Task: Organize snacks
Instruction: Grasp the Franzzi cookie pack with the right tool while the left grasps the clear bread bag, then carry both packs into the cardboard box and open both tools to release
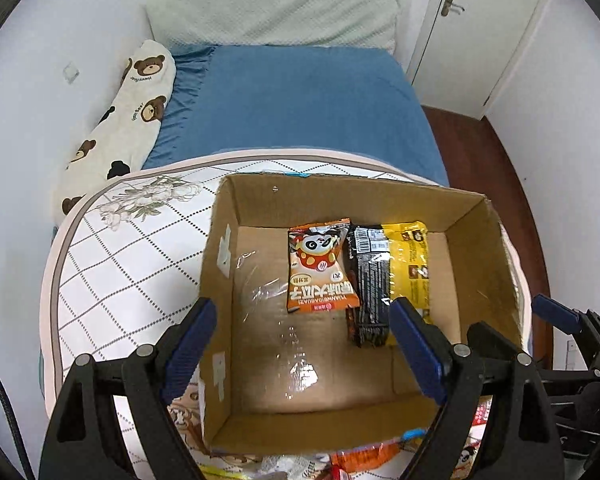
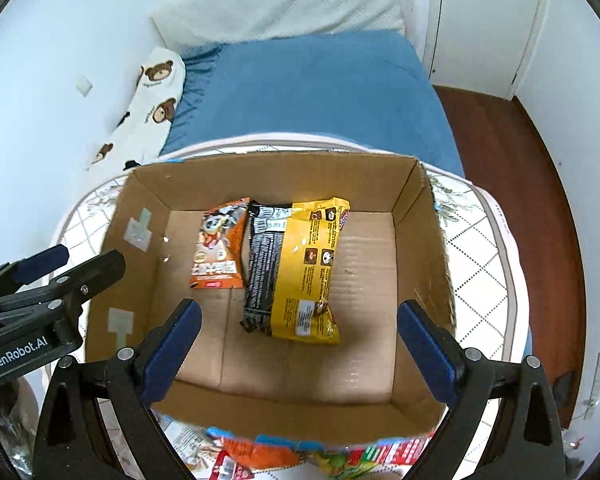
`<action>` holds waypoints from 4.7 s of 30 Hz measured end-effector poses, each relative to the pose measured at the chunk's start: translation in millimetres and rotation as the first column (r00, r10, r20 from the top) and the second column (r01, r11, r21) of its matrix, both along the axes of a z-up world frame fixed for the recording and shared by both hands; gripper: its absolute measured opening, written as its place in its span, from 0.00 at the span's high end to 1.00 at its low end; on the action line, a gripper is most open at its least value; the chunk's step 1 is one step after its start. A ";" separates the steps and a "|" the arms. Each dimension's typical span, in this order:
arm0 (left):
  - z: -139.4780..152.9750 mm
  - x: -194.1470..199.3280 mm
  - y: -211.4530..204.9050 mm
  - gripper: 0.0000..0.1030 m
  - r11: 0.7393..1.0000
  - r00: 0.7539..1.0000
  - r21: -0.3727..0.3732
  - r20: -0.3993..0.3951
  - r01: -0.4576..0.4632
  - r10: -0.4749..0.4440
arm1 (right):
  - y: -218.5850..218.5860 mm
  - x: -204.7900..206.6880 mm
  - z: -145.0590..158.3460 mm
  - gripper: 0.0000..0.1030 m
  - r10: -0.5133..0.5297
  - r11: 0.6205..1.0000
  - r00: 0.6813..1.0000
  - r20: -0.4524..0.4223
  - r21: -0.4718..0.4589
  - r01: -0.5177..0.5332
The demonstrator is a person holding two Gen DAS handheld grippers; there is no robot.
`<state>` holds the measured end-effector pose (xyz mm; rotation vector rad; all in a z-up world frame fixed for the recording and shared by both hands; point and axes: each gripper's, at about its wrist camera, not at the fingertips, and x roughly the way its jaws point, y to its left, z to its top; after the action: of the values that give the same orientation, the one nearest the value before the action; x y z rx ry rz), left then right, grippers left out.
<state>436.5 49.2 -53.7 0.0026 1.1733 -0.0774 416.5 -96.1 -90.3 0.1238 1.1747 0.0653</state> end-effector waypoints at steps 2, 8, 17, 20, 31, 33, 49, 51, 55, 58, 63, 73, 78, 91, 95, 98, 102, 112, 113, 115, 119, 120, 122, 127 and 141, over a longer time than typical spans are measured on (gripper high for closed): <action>8.8 -10.7 2.8 0.14 1.000 1.000 -0.010 0.015 -0.004 0.004 | 0.7 -11.9 10.3 0.03 -0.004 1.000 1.000 0.020 0.003 0.004; 23.7 -49.7 9.9 0.14 0.999 0.999 -0.034 0.032 -0.015 0.017 | 0.5 -50.6 25.5 0.03 -0.017 0.999 0.999 0.038 0.033 0.016; -14.5 -135.5 30.1 0.14 0.997 0.999 0.076 -0.029 -0.010 0.012 | -20.7 -124.8 -16.9 0.03 -0.050 0.989 0.995 -0.082 0.135 0.060; -47.7 -164.7 43.3 0.14 0.992 0.994 0.127 -0.111 -0.001 0.016 | -33.1 -158.9 -44.9 0.03 -0.071 0.983 0.986 -0.152 0.157 0.095; -154.6 -233.0 95.6 0.14 0.976 0.931 0.212 -0.343 -0.058 0.129 | -115.1 -248.9 -134.1 0.03 -0.285 0.926 0.883 -0.373 0.129 0.354; -168.9 -237.4 97.2 0.14 0.975 0.920 0.216 -0.368 -0.057 0.135 | -121.7 -259.5 -148.6 0.03 -0.296 0.922 0.864 -0.408 0.113 0.370; -208.4 -241.5 96.6 0.14 0.973 0.896 0.232 -0.430 -0.014 0.115 | -56.9 -276.9 -153.7 0.01 0.022 0.989 0.908 -0.419 0.142 0.042; -212.7 -241.1 98.3 0.14 0.970 0.896 0.243 -0.429 -0.005 0.113 | -35.0 -274.7 -149.3 0.02 0.152 0.978 0.901 -0.406 -0.068 -0.195; -215.5 -243.3 83.5 0.14 0.966 0.898 0.257 -0.426 0.006 0.108 | -7.3 -286.5 -176.3 0.02 0.335 0.784 0.772 -0.540 -0.295 -0.547; -216.3 -243.9 79.1 0.14 0.961 0.900 0.278 -0.419 0.006 0.115 | -0.7 -293.6 -201.9 0.02 0.378 0.662 0.686 -0.622 -0.337 -0.670; -212.0 -248.9 80.2 0.14 0.962 0.902 0.274 -0.411 -0.013 0.129 | 2.4 -285.2 -222.9 0.26 0.386 0.614 0.657 -0.647 -0.351 -0.707; -200.1 -265.2 111.3 0.14 0.966 0.895 0.243 -0.406 -0.087 0.183 | -56.8 -231.2 -190.2 0.22 0.066 0.969 0.854 -0.517 0.238 0.069; -201.7 -270.4 134.0 0.14 0.971 0.871 0.170 -0.437 -0.167 0.226 | -36.1 -221.7 -175.8 0.15 0.077 0.989 0.873 -0.481 0.147 -0.006; -199.1 -250.0 118.1 0.14 0.974 0.890 0.158 -0.404 -0.160 0.212 | 8.2 -257.3 -217.7 0.24 0.065 0.995 0.872 -0.486 0.093 -0.022; -203.2 -242.8 104.6 0.35 0.978 0.906 0.167 -0.384 -0.123 0.179 | 37.5 -263.5 -226.2 0.37 0.072 0.997 0.880 -0.469 0.068 -0.045; -199.9 -235.6 91.1 0.55 0.978 0.906 0.173 -0.384 -0.121 0.180 | 35.3 -263.7 -221.0 0.38 0.053 0.996 0.891 -0.452 0.091 -0.014; -193.2 -250.3 71.6 0.56 0.978 0.902 0.165 -0.388 -0.131 0.187 | 35.9 -263.7 -215.1 0.38 0.015 0.992 0.905 -0.424 0.119 0.040; -216.6 -281.9 43.9 0.55 0.978 0.879 0.156 -0.435 -0.141 0.196 | 68.0 -268.4 -227.0 0.31 0.058 0.996 0.878 -0.475 0.085 -0.019; -215.0 -281.0 39.5 0.56 0.978 0.883 0.153 -0.429 -0.139 0.192 | 69.9 -268.7 -227.0 0.33 0.058 0.996 0.879 -0.473 0.081 -0.022; -204.9 -273.7 38.5 0.57 0.981 0.888 0.136 -0.421 -0.141 0.186 | 76.7 -271.1 -223.5 0.39 0.060 0.996 0.893 -0.447 0.082 -0.026; -180.2 -279.7 32.5 0.59 0.986 0.892 0.088 -0.420 -0.143 0.167 | 86.3 -273.9 -207.3 0.40 0.074 0.993 0.910 -0.408 0.118 -0.028; -171.2 -282.4 30.0 0.59 0.987 0.891 0.074 -0.424 -0.143 0.161 | 88.4 -274.3 -201.9 0.40 0.078 0.991 0.915 -0.396 0.127 -0.029; -146.7 -284.7 27.7 0.59 0.989 0.897 0.047 -0.416 -0.141 0.148 | 92.4 -274.6 -188.8 0.40 0.090 0.987 0.923 -0.373 0.161 -0.031; -85.2 -268.9 16.7 0.59 0.993 0.931 -0.017 -0.350 -0.114 0.101 | 91.5 -255.2 -142.5 0.40 0.098 0.965 0.952 -0.289 0.261 -0.020; 9.0 -75.3 -17.5 0.59 0.998 0.995 -0.063 -0.104 -0.003 -0.003 | 1.2 -95.5 -5.2 0.59 0.023 0.968 1.000 -0.016 0.252 -0.018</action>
<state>361.3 31.8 -44.7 -0.0576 1.2745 -0.1154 321.0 -94.9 -95.5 0.3372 1.1833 0.2325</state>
